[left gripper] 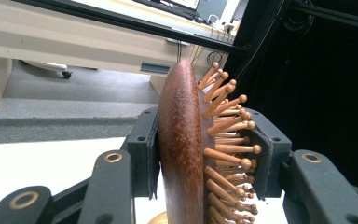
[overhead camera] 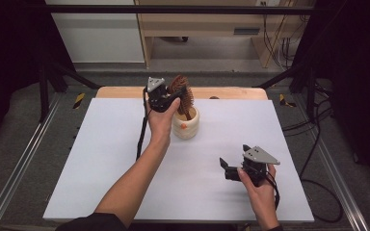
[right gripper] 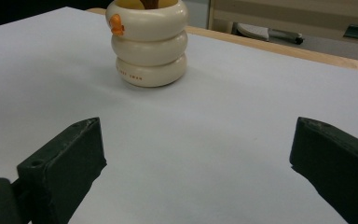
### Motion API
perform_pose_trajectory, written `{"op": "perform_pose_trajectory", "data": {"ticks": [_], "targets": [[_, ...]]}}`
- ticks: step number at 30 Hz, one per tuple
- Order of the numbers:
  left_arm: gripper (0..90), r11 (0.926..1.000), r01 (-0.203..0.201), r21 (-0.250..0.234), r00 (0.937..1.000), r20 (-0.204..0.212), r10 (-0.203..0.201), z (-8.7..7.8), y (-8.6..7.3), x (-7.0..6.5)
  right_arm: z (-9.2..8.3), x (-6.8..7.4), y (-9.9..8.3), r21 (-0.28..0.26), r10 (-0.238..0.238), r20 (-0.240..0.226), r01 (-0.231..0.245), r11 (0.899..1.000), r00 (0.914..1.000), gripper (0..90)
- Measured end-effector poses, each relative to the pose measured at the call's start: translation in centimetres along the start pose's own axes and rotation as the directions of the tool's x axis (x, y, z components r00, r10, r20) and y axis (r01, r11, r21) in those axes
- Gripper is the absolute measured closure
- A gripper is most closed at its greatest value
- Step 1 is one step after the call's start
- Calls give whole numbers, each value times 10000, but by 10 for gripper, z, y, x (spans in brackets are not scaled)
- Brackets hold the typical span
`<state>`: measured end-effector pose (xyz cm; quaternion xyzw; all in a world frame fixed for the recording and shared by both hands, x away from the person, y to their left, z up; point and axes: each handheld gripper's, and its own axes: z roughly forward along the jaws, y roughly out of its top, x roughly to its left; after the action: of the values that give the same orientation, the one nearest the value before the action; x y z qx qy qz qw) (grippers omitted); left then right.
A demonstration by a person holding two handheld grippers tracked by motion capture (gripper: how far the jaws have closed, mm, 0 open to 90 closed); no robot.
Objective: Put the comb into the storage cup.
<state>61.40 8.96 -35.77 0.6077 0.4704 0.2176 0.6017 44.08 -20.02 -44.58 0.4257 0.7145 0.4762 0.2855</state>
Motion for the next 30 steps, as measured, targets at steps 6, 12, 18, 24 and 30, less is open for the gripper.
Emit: {"op": "perform_pose_trajectory", "data": {"ticks": [6,12,18,24,30], "targets": [[516,10000,32,-5,10000,-4,-32,0,0,1,0,0,0,21,-3,-11,3,10000,10000,34],[515,10000,51,-13,10000,6,-51,0,0,2,0,0,0,34,-26,-20,26,10000,10000,34],[515,10000,58,-15,10000,19,-58,-1,-1,3,0,0,0,25,-26,-12,26,10000,10000,34],[514,10000,82,-37,10000,31,-82,-1,-1,4,0,0,0,39,-28,-12,28,10000,10000,34],[513,9999,152,-22,9999,37,-152,-2,-1,6,0,0,0,37,-23,-8,23,10000,10000,34]]}}
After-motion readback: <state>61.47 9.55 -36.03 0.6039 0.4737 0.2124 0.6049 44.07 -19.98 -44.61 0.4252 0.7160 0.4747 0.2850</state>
